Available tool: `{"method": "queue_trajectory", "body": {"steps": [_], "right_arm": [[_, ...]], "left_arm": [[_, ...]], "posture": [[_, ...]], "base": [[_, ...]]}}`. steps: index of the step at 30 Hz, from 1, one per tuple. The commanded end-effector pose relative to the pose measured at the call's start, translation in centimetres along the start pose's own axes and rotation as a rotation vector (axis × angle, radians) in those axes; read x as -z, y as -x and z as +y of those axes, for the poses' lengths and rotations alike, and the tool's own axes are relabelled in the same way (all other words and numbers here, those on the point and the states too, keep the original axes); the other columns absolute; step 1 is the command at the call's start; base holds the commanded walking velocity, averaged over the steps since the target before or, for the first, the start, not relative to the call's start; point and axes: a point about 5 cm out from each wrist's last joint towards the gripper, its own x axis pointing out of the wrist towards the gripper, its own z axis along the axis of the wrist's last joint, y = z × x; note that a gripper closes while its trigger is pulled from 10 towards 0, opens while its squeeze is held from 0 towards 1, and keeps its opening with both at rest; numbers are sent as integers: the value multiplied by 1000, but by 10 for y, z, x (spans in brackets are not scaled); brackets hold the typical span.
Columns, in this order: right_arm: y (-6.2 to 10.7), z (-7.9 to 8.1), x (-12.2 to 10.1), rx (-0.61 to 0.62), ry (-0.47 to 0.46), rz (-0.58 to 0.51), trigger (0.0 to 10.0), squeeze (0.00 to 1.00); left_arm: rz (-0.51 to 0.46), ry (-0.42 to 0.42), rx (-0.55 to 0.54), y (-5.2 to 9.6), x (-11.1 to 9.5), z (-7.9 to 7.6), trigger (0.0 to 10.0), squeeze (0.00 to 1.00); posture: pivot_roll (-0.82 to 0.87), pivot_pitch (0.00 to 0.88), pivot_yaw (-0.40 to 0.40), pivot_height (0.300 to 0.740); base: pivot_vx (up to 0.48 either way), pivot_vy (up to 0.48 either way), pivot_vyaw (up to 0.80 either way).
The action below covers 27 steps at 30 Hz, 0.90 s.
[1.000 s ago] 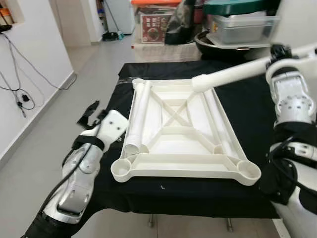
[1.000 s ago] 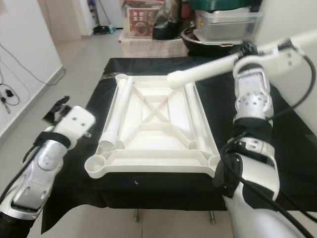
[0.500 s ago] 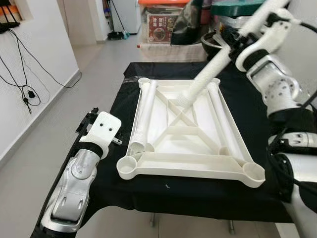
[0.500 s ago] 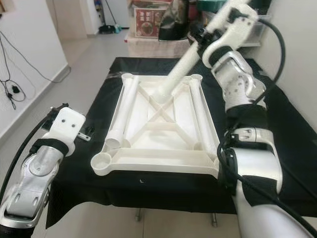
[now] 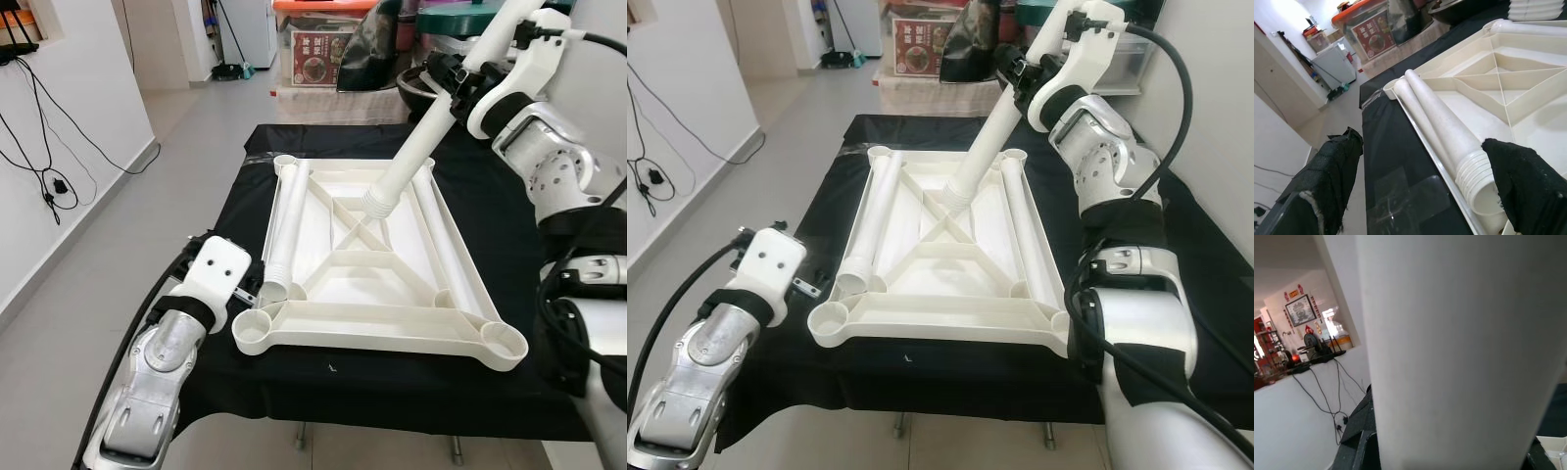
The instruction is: Building children table
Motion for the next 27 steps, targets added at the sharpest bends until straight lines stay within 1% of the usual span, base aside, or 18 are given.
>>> {"method": "queue_trajectory", "body": {"steps": [1, 2, 3, 5, 6, 8, 10, 11, 13, 14, 16, 19, 21, 22, 23, 24, 25, 27], "right_arm": [[-1, 8, 4, -45, -9, 10, 0, 0], [-1, 8, 4, -45, -9, 10, 0, 0], [-1, 16, 9, -91, -22, 13, 0, 0], [-1, 18, 10, -103, -24, 14, 0, 0], [-1, 25, 13, -137, -41, 10, 0, 0], [-1, 25, 13, -137, -41, 10, 0, 0], [1, 39, 19, -206, -73, 0, 0, 0], [1, 39, 19, -206, -73, 0, 0, 0], [3, 56, 28, -268, -122, -5, 0, 0], [3, 56, 28, -268, -122, -5, 0, 0], [4, 63, 30, -289, -148, -8, 0, 0], [10, 92, 29, -413, -201, -27, 0, 0], [10, 92, 29, -413, -201, -27, 0, 0], [12, 100, 30, -451, -206, -25, 0, 0], [12, 100, 30, -451, -206, -25, 0, 0], [15, 111, 33, -494, -208, -18, 0, 0], [15, 111, 33, -494, -208, -18, 0, 0], [19, 125, 36, -552, -212, -10, 0, 0]], "left_arm": [[-19, 8, 35, 1, -1, -1, 10000, 0], [-19, 8, 35, 1, -1, -1, 10000, 0], [-57, 52, 61, 0, -8, -1, 10000, 0], [-66, 64, 68, 0, -9, -1, 10000, 0], [-78, 91, 89, 0, -12, -1, 10000, 0], [-78, 91, 89, 0, -12, -1, 10000, 0], [-102, 131, 107, -1, -16, 3, 10000, 0], [-102, 131, 107, -1, -16, 3, 10000, 0], [-112, 125, 93, -6, -16, 11, 10000, 0], [-112, 125, 93, -6, -16, 11, 10000, 0], [-113, 118, 87, -8, -15, 14, 10000, 0], [-111, 84, 91, -16, -10, 22, 10000, 0], [-111, 84, 91, -16, -10, 22, 10000, 0], [-109, 77, 95, -19, -9, 24, 10000, 0], [-109, 77, 95, -19, -9, 24, 10000, 0], [-107, 70, 113, -23, -8, 26, 10000, 0], [-107, 70, 113, -23, -8, 26, 10000, 0], [-105, 69, 145, -29, -6, 29, 10000, 0]], "posture": [[55, 0, -17, 740], [55, 0, -17, 740], [54, 0, -14, 740], [54, 0, -14, 740], [52, 0, -8, 740], [52, 0, -8, 740], [50, 0, -3, 740], [50, 0, -3, 740], [49, 0, 4, 740], [49, 0, 4, 740], [49, 0, 4, 740], [38, 0, 17, 740], [38, 0, 17, 740], [36, 0, 18, 740], [36, 0, 18, 740], [32, 0, 25, 740], [32, 0, 25, 740], [28, 0, 30, 740]], "base": [[0, 0, 0], [0, 0, 0], [0, 0, 0], [0, 0, 0], [0, 0, 0], [0, 0, 0], [0, 0, 0], [0, 0, 0], [0, 0, 0], [0, 0, 0], [0, 0, 0], [0, 0, 0], [0, 0, 0], [0, 0, 0], [0, 0, 0], [0, 0, 0], [0, 0, 0], [0, 0, 0]]}}
